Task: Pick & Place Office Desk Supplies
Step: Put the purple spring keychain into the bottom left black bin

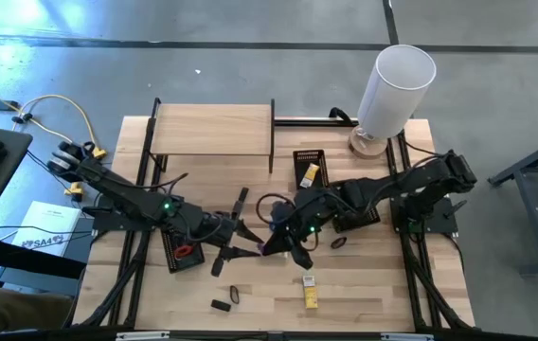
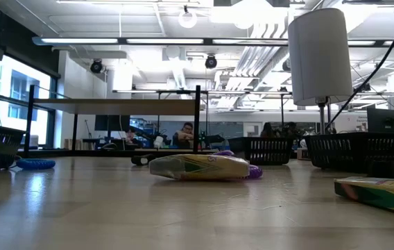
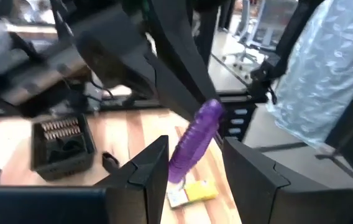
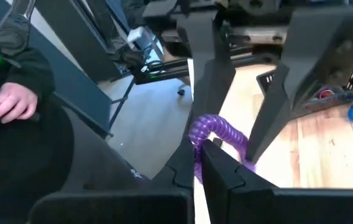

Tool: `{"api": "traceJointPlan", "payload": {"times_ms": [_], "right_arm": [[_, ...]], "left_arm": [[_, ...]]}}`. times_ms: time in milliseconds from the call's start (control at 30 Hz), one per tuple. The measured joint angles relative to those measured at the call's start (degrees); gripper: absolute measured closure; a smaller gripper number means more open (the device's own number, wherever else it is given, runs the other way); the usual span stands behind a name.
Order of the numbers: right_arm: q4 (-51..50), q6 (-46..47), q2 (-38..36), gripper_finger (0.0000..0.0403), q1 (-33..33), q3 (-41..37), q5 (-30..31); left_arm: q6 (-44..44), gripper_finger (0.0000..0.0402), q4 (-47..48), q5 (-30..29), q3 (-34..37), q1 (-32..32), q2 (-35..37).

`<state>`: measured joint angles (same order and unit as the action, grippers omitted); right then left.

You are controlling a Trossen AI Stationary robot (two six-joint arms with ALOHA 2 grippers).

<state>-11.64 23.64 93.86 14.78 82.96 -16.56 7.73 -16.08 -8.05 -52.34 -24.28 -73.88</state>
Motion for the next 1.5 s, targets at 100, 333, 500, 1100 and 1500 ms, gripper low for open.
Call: {"api": "traceJointPlan", "payload": {"times_ms": [100, 333, 500, 1100, 1500], "right_arm": [[-0.05, 0.00, 0.00, 0.0400, 0.03, 0.00, 0.12], [0.49, 0.02, 0.00, 0.0400, 0.07, 0.00, 1.19], [0.10, -0.22, 0.00, 0.0400, 0.05, 0.00, 1.25], [-1.91, -2.03, -0.02, 0.0400, -0.33, 0.00, -0.26], [-3.06, -1.54, -0.02, 0.0393, -2.25, 0.00, -2.31]], "left_arm": [[3.18, 0.0257, -0.42, 3.53, 0.03, 0.87, -1.00], [6.93, 0.0257, -0.06, 7.24, 0.05, 1.93, -1.85], [6.07, 0.0257, -0.16, 7.18, 0.05, 1.89, -1.82], [7.63, 0.0293, -0.30, 5.92, 0.05, 3.22, -1.82], [8.66, 0.0388, 1.09, 5.79, 0.05, 3.36, -1.78]]}}
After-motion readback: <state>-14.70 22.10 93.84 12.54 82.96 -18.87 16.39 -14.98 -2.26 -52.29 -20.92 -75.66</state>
